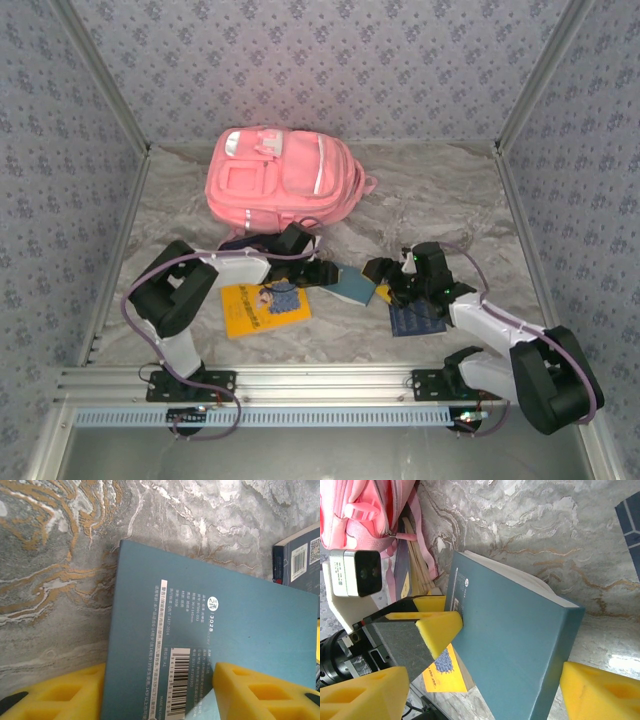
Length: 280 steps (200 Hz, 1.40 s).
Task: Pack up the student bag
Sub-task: Pick up the book from the center of the table.
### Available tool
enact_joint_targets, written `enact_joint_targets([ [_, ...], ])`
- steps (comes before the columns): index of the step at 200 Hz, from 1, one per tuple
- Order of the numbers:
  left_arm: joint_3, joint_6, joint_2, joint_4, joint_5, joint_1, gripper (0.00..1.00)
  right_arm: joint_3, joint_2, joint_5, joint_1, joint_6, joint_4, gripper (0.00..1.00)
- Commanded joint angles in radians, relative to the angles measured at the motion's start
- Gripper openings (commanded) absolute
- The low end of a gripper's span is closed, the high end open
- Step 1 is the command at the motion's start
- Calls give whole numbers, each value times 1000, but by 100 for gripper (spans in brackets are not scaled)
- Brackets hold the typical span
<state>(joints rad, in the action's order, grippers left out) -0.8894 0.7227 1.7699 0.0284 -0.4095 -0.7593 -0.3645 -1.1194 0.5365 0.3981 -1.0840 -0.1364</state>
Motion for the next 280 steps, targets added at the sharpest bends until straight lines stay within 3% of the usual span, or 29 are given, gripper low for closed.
enact_joint_targets([
  [1,0,-18,45,-56,-153,-86,54,-62,28,122,36,-6,-100,80],
  [71,2,17,43,4,-199,-88,55,-79,30,128,52,-107,-204,80],
  [202,19,94,43,119,-262,-88,52,-65,-183,123,120,-231,-496,79],
  [235,20,100,48,144,-284,-88,43,-34,-245,144,120,-285,-652,78],
  [280,28,114,31,163,-295,-83,36,13,-295,141,112,-312,-700,77],
])
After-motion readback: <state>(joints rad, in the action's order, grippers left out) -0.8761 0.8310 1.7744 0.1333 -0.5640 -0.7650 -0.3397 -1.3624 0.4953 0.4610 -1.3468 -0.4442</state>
